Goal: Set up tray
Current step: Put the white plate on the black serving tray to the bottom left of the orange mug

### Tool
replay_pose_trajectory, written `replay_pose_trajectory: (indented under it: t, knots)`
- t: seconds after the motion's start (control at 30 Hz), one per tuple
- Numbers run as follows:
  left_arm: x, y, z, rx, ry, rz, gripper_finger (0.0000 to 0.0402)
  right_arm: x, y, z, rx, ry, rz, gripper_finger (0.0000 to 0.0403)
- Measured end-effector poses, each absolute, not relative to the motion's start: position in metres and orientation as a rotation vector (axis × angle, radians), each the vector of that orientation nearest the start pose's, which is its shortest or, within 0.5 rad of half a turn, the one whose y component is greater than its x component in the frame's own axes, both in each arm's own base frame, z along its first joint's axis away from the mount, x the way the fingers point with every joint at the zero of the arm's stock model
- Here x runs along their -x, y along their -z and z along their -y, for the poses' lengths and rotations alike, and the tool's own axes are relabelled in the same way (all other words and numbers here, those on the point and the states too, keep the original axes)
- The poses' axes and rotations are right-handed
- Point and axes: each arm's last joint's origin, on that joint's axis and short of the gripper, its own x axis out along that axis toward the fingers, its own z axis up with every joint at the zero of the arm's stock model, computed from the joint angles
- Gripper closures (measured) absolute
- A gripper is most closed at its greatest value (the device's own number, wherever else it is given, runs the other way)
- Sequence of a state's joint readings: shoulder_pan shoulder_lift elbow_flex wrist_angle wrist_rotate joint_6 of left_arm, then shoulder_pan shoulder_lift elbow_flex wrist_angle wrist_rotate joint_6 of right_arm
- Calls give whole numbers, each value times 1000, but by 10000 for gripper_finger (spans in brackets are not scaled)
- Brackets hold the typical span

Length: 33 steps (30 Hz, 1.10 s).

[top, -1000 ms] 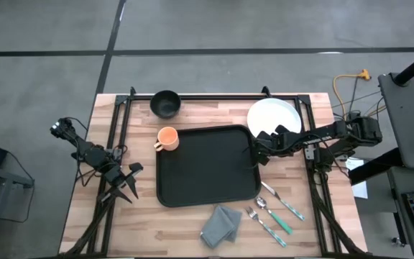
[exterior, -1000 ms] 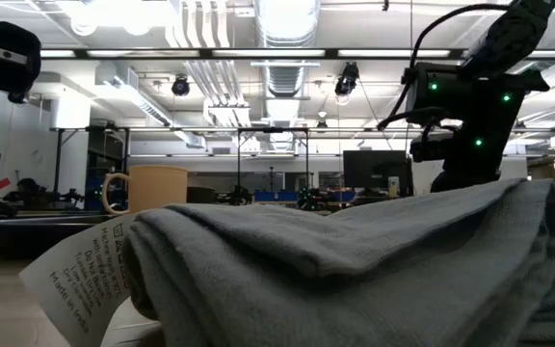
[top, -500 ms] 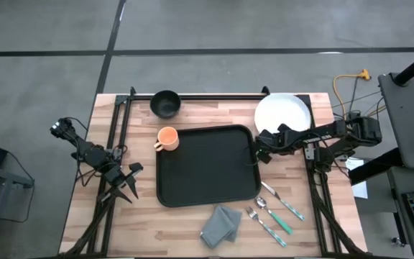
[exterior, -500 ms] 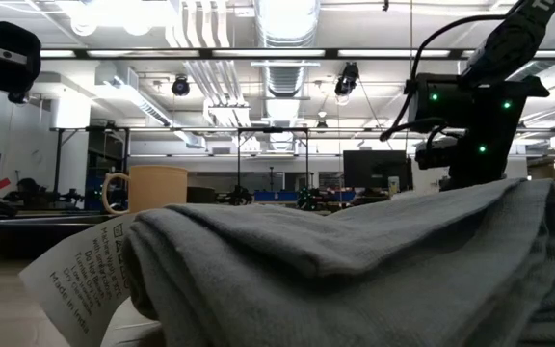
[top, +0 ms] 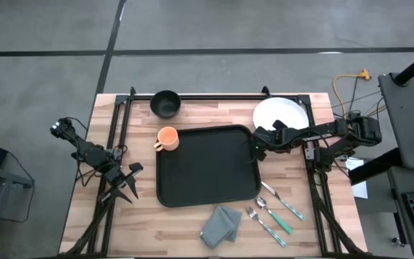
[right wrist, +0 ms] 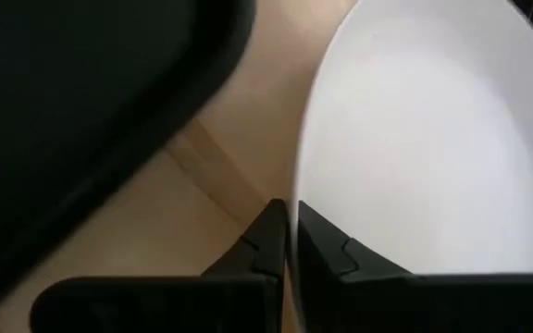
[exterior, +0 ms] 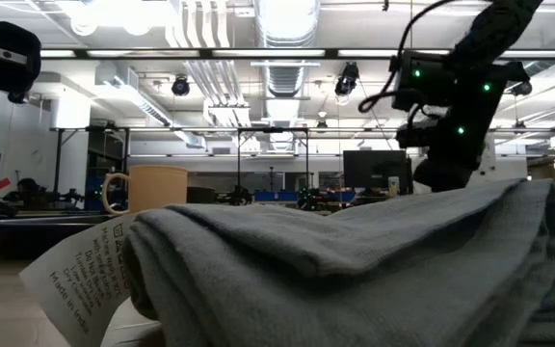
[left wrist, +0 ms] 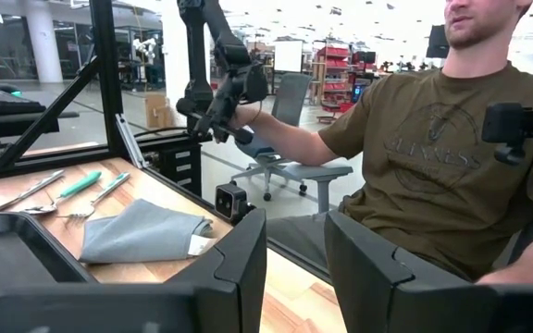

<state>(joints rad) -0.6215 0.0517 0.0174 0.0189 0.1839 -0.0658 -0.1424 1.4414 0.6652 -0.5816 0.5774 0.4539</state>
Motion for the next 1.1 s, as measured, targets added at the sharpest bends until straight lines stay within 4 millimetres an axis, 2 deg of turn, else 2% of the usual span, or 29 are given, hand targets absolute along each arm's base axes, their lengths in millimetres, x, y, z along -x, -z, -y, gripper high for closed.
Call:
replay_pose_trajectory:
  t: [0.37,0.5,0.8,1.1]
  knots:
    - [-78,-167,62,59,804,-42,309,-244,-176,16,214,758,-1092,395]
    - [-78,-167,62,59,804,-42,309,-247,-180,5,286,683,-1091,395]
    - [-78,-167,62,59,805,-42,309,-252,-186,-13,335,603,-1057,395]
    - [-78,-167,62,59,805,-42,309,-262,-190,-33,401,388,-983,395]
